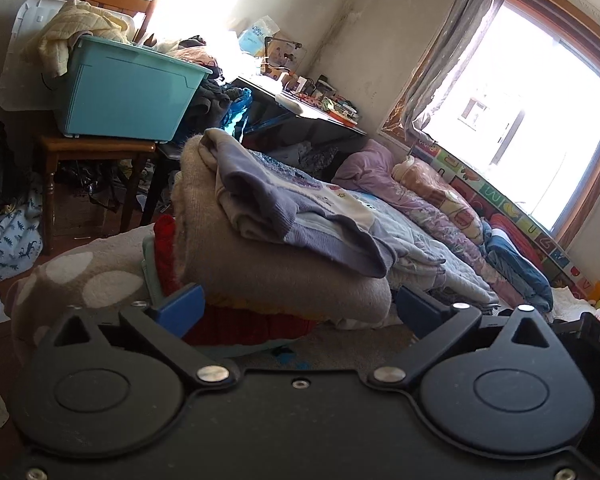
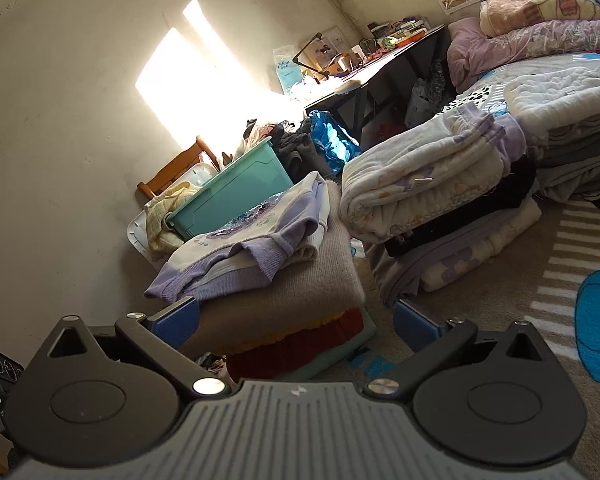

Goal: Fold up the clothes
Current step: 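Place the sweatshirt on the folded pile and open both grippers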

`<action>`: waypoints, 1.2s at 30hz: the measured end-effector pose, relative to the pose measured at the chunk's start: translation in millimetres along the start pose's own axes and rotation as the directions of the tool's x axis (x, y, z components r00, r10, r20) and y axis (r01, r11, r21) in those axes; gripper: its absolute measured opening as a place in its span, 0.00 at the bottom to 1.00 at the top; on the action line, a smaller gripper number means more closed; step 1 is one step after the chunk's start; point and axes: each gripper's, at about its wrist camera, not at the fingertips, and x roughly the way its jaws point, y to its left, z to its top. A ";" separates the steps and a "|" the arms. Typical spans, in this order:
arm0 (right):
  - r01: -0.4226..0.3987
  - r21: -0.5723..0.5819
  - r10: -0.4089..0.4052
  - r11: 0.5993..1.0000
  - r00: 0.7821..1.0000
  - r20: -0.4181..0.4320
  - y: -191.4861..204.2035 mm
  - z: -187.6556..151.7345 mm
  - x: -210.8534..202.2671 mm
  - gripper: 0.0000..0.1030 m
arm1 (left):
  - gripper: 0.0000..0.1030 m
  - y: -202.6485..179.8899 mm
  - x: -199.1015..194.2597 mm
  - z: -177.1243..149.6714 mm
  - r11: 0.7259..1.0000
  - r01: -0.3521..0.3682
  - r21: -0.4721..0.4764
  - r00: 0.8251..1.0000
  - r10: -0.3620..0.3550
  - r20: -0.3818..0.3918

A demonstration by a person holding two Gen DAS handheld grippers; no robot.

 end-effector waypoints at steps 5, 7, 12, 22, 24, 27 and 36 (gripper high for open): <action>0.085 -0.059 -0.085 0.995 0.996 -0.008 16.2 -13.6 -39.7 1.00 | 1.00 -30.8 -21.8 -11.5 0.993 -0.086 0.082 0.996 0.088 -0.027; 0.118 -0.074 -0.118 0.990 0.993 -0.002 18.5 -18.6 -54.7 1.00 | 1.00 -43.4 -30.0 -17.7 0.990 -0.080 0.119 0.996 0.083 -0.024; 0.237 -0.097 -0.239 0.967 0.971 -0.002 11.4 -31.7 -91.9 1.00 | 1.00 -79.3 -45.6 -38.6 0.971 -0.084 0.226 0.996 0.089 -0.014; 0.362 -0.119 -0.364 0.924 0.931 0.009 0.9 -63.4 -148.9 1.00 | 1.00 -127.4 -62.5 -73.0 0.914 -0.160 0.373 0.985 0.173 -0.003; 0.385 -0.138 -0.386 0.913 0.922 0.017 4.5 -69.6 -156.2 1.00 | 1.00 -132.6 -67.5 -78.7 0.900 -0.174 0.399 0.982 0.188 0.004; 0.404 -0.145 -0.404 0.903 0.914 0.028 6.3 -80.0 -169.4 1.00 | 1.00 -138.1 -76.6 -87.0 0.888 -0.196 0.416 0.978 0.207 0.019; 0.362 -0.181 -0.357 0.914 0.932 0.063 35.6 -88.9 -183.6 1.00 | 1.00 -148.6 -118.1 -86.8 0.837 -0.320 0.444 0.947 0.288 0.141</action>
